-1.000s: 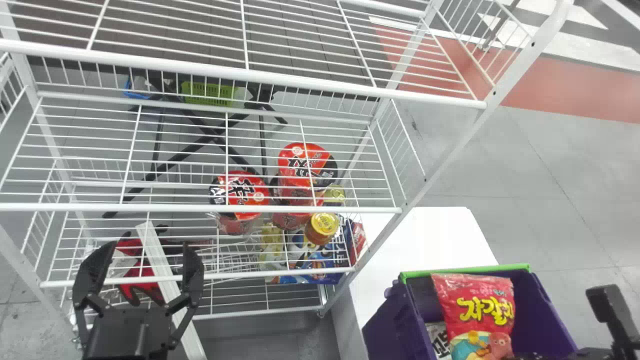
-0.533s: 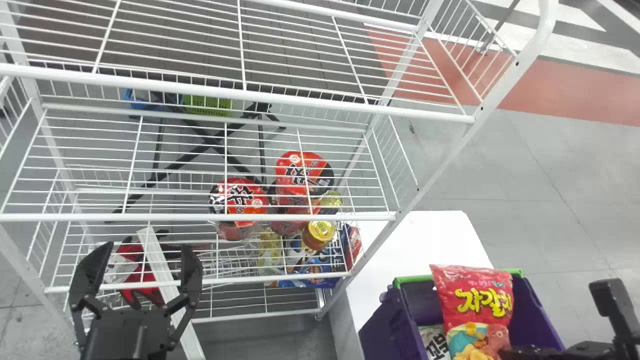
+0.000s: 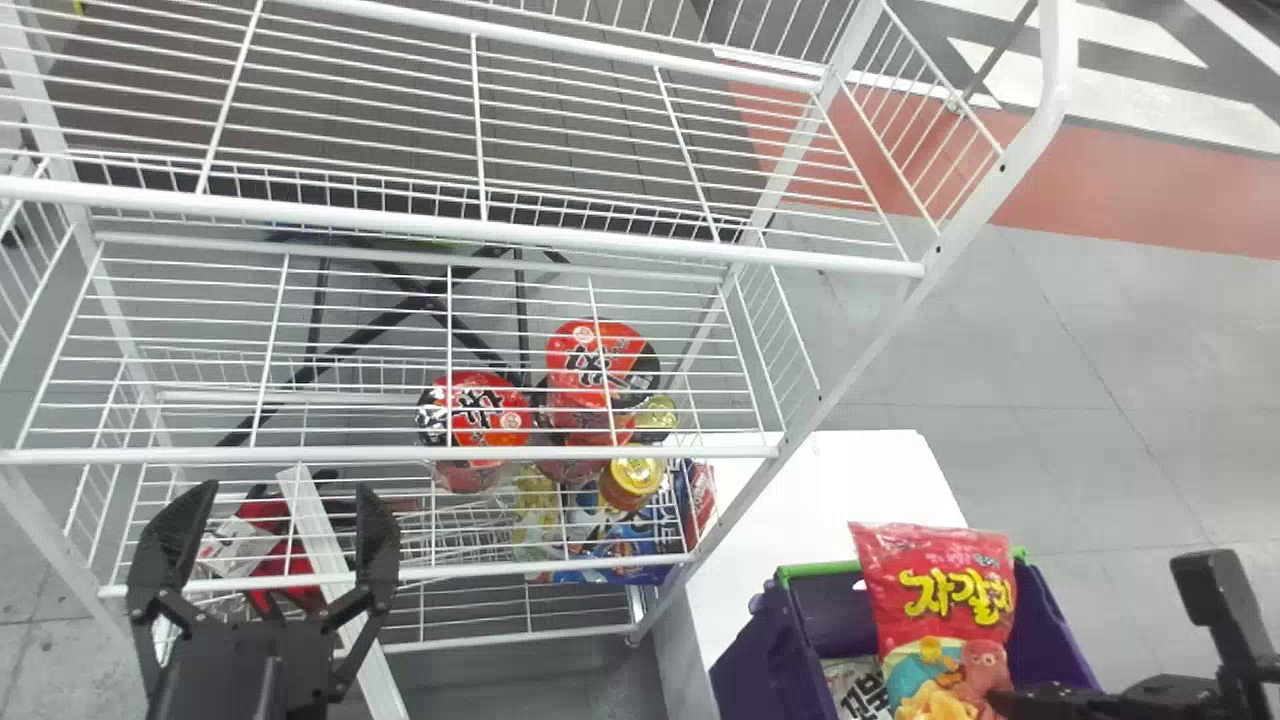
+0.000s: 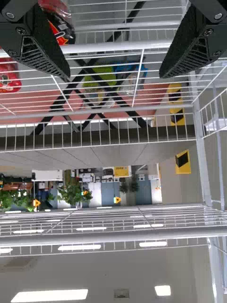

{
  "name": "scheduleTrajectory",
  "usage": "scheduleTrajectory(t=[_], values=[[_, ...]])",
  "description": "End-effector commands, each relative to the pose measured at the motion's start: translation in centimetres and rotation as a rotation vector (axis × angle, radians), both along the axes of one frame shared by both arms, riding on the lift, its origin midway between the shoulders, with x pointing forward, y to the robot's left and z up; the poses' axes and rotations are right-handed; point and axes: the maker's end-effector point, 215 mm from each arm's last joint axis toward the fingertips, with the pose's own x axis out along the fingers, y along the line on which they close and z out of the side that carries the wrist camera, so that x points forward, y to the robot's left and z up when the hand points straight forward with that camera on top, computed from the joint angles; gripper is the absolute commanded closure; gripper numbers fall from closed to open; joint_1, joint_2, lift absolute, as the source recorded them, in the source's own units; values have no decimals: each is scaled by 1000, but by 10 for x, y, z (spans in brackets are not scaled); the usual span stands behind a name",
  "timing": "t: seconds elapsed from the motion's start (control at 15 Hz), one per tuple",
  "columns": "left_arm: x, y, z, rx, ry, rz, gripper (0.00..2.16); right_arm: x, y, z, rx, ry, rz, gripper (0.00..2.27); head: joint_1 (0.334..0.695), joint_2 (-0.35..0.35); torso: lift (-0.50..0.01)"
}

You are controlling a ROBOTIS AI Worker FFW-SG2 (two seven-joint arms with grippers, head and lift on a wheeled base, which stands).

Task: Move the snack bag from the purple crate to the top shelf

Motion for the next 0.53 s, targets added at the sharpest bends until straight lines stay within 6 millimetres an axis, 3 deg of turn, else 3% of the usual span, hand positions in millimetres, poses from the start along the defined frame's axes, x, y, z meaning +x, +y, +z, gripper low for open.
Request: scheduleTrajectory(t=[0.0,0.47], values=[[0,1,3,-2,-6,2,124,1,-1,3,-2,-8,0,1771,695,-350,-234],[-1,0,10,-5,-15,1,124,1,1,2,1,-11,3,1771,695,-350,-206]])
